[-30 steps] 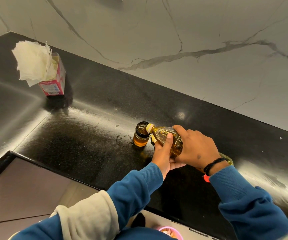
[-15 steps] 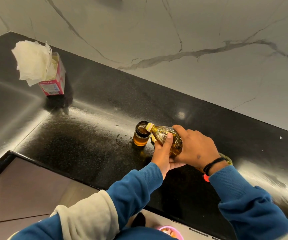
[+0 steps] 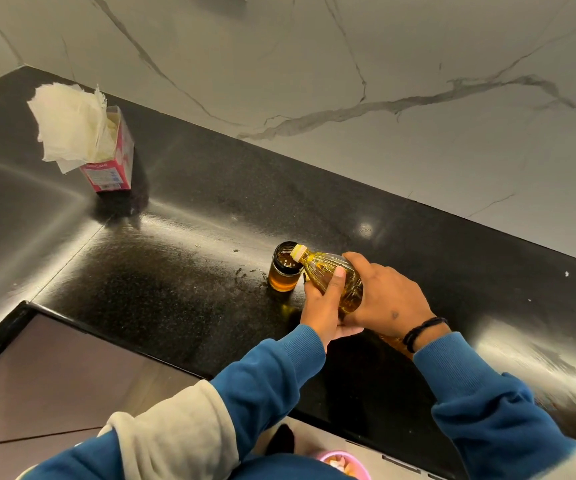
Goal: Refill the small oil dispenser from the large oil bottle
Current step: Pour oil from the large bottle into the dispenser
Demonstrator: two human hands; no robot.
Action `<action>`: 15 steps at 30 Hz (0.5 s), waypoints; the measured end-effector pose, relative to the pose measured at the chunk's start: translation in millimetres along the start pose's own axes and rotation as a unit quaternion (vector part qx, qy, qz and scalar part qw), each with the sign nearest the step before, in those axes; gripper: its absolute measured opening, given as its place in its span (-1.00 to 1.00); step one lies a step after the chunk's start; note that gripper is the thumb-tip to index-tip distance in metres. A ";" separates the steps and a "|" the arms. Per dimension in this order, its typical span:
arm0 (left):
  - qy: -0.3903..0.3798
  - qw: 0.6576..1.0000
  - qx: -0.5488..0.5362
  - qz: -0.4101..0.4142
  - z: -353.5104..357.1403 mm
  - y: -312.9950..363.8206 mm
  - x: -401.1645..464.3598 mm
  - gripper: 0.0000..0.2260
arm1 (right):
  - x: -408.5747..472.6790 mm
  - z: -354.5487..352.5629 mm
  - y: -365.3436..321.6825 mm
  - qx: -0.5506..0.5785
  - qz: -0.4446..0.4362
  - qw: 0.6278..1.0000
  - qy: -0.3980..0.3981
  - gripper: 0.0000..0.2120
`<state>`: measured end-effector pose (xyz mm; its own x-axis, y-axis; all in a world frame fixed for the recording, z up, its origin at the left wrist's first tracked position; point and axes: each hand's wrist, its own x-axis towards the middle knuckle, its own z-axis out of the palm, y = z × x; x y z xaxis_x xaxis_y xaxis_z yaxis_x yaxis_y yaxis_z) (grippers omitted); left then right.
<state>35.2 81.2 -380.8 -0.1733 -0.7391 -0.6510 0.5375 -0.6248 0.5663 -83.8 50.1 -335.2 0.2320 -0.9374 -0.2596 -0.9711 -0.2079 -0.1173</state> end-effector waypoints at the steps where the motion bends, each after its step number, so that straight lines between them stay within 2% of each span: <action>1: 0.002 1.000 0.004 0.001 -0.3 0.7 -0.4 -0.42 | 0.0 0.9 -0.3 0.006 0.001 1.000 -0.001 -0.01; 15: 0.035 0.998 0.035 0.044 -1.6 5.6 -2.9 -0.41 | -0.1 12.1 3.7 0.112 -0.005 0.993 0.032 0.02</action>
<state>40.0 80.3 -376.6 -0.0689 -0.7738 -0.6297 0.4887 -0.5765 0.6549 -86.8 52.8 -347.2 0.2309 -0.9530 -0.1963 -0.9304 -0.1573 -0.3311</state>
